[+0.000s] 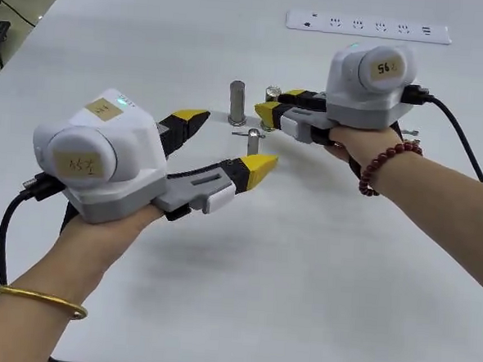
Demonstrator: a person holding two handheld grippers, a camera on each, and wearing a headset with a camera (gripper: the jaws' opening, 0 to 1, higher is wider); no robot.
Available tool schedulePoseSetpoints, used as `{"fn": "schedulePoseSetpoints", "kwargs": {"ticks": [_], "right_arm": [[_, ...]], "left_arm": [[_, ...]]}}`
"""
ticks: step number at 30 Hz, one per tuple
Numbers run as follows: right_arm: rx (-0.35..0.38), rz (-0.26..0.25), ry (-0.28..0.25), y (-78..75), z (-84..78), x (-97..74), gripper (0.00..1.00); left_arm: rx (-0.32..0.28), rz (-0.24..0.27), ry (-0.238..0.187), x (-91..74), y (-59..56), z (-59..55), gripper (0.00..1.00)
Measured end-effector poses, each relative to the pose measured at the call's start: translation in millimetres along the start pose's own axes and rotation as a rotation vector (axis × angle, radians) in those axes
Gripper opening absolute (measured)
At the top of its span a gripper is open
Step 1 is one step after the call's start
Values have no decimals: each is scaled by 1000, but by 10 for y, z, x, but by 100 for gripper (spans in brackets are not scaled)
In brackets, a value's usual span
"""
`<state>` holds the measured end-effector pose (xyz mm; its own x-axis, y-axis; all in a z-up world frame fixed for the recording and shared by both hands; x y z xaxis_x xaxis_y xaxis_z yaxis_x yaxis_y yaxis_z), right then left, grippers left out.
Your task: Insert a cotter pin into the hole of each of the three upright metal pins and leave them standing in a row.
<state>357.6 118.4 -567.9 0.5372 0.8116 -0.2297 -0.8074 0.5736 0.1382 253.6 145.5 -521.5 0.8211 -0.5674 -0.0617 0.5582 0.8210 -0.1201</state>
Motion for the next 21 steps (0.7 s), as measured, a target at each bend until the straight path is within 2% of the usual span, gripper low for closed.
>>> {"fn": "schedulePoseSetpoints", "kwargs": {"ticks": [2, 4, 9, 18, 21], "right_arm": [[-3, -5, 1, -23, 1, -2, 12], [-3, -10, 2, -51, -4, 1, 10], [-7, -14, 5, -14, -8, -29, 10], [-40, -23, 19, -28, 2, -75, 8], [-49, -29, 26, -35, -9, -89, 8]], "left_arm": [[26, -6, 14, -5, -5, -24, 63], [23, -5, 23, -8, -8, -45, 65], [67, -12, 53, -24, -3, -92, 69], [50, -14, 62, -35, -8, -102, 76], [75, -22, 73, -50, -8, -113, 76]]}}
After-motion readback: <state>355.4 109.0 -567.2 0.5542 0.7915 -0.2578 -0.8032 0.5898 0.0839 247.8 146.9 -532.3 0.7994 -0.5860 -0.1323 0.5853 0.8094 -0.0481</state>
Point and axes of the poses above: the centre of the closed fingertips' face, and the gripper's own axes: x roughly forward along the fingers, y roughly to its left, z roughly out of its top, the point moved 1 cm from there along -x, roughly backward along the fingers, and after that the axes turned 11 degrees about -y, right-handed, at the moved point
